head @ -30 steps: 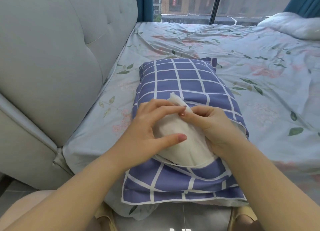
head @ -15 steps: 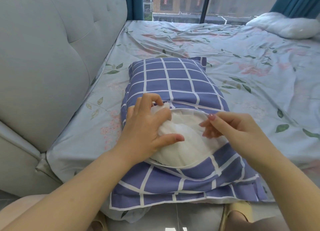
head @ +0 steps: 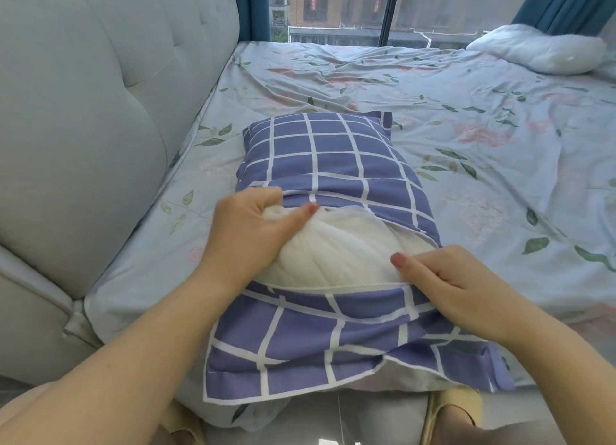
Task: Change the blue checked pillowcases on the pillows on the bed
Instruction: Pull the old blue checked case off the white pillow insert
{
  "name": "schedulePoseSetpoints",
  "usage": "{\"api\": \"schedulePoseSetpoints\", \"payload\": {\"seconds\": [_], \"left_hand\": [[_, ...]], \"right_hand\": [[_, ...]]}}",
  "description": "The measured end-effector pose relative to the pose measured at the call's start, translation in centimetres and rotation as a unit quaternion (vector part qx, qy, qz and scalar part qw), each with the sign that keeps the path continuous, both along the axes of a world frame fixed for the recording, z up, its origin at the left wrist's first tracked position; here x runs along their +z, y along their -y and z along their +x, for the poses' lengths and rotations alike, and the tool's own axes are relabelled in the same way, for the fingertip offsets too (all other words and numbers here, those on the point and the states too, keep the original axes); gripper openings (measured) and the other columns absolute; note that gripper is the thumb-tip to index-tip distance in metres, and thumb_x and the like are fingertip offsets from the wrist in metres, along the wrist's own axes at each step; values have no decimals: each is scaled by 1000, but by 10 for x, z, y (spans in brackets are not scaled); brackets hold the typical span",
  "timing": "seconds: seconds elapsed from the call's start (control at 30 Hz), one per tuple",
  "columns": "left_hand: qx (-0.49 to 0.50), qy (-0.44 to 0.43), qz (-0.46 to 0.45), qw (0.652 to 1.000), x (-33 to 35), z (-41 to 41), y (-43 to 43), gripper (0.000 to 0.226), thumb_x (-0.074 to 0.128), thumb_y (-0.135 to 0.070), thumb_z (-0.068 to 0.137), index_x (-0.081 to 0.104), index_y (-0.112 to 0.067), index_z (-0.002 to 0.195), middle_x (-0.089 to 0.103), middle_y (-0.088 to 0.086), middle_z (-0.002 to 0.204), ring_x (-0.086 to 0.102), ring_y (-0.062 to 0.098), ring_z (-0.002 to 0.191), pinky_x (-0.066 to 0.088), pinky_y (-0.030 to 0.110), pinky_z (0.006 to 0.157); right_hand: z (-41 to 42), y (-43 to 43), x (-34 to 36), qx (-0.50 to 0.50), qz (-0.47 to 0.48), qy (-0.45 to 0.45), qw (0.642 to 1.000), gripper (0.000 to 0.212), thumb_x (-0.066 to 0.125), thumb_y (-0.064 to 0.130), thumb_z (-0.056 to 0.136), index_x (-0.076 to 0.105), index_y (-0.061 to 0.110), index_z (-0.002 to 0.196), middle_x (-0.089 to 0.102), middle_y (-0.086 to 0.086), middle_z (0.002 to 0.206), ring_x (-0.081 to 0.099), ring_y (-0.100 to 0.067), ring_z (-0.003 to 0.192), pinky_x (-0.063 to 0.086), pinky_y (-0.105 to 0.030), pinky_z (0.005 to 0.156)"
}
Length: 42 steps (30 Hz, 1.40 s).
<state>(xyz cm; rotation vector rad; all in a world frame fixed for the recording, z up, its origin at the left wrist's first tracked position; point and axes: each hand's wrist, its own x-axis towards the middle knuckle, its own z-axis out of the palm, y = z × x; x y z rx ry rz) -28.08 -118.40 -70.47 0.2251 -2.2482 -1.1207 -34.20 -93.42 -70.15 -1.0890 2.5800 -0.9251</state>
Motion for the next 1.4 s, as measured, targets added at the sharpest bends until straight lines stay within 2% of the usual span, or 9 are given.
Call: {"api": "schedulePoseSetpoints", "payload": {"seconds": [0.17, 0.47, 0.63, 0.77, 0.9, 1.0, 1.17, 1.27, 1.4], "left_hand": [[66, -30, 166, 983, 10, -12, 42, 55, 80, -36, 80, 37, -9, 57, 28, 4, 61, 27, 17, 60, 22, 31, 57], [101, -49, 264, 958, 15, -15, 70, 56, 75, -34, 84, 31, -21, 53, 29, -10, 48, 26, 8, 49, 21, 25, 48], [79, 10, 93, 992, 9, 0, 54, 48, 77, -37, 82, 42, -9, 64, 47, 3, 72, 44, 13, 70, 36, 30, 66], [83, -20, -103, 991, 25, 27, 24, 18, 70, -45, 84, 65, -28, 88, 56, -8, 116, 47, 12, 116, 32, 17, 101], [-36, 8, -282, 959, 38, 45, -16, 35, 48, -61, 89, 66, -36, 105, 59, -18, 123, 50, 7, 123, 13, 61, 115], [-165, 137, -255, 943, 28, 47, -50, 63, 37, -80, 79, 58, -43, 126, 52, -30, 129, 40, -8, 128, 9, 51, 121], [-116, 134, -389, 904, -6, 26, -60, 65, 36, -82, 77, 65, -33, 110, 61, -16, 109, 55, 18, 108, 38, 49, 99], [-85, 99, -423, 897, -15, 8, -55, 61, 33, -80, 80, 60, -27, 86, 60, -11, 83, 56, 22, 85, 39, 42, 77], [-98, 97, -366, 920, -13, -4, -43, 47, 29, -76, 85, 46, -36, 69, 49, -17, 65, 49, 14, 74, 36, 36, 73]], "right_hand": [[7, 1, 6, 20, -3, 3, 1000, 62, 28, 63, 94, 28, 17, 53, 22, 1, 48, 23, -12, 44, 27, -17, 50], [5, -5, 4, 0, -4, 97, 995, 69, 23, 71, 87, 32, 13, 51, 26, -10, 56, 26, -17, 54, 27, -23, 56], [6, 2, -1, -44, -29, 115, 992, 77, 16, 71, 86, 34, 4, 54, 28, -7, 55, 27, -14, 53, 27, -18, 53], [6, 10, 4, -84, -34, 157, 984, 84, 7, 80, 84, 25, 2, 60, 20, -12, 64, 19, -17, 59, 22, -21, 49], [14, 18, 13, -99, -48, 182, 977, 58, 6, 67, 86, 17, 16, 61, 15, 3, 59, 15, -10, 54, 24, -17, 47], [15, 20, 13, -103, -68, 198, 972, 69, 4, 72, 89, 20, 13, 59, 16, 4, 57, 16, -10, 53, 23, -18, 46], [8, 19, 10, -116, -92, 240, 960, 98, 1, 75, 85, 48, -7, 57, 33, -5, 53, 26, -8, 47, 25, -14, 44], [6, 21, 9, -126, -119, 262, 949, 92, 2, 72, 86, 48, 0, 52, 32, -7, 51, 26, -9, 45, 23, -15, 42], [2, 21, 9, -126, -129, 282, 942, 89, 2, 73, 87, 48, 6, 51, 32, 0, 44, 26, -9, 43, 22, -16, 42]]}}
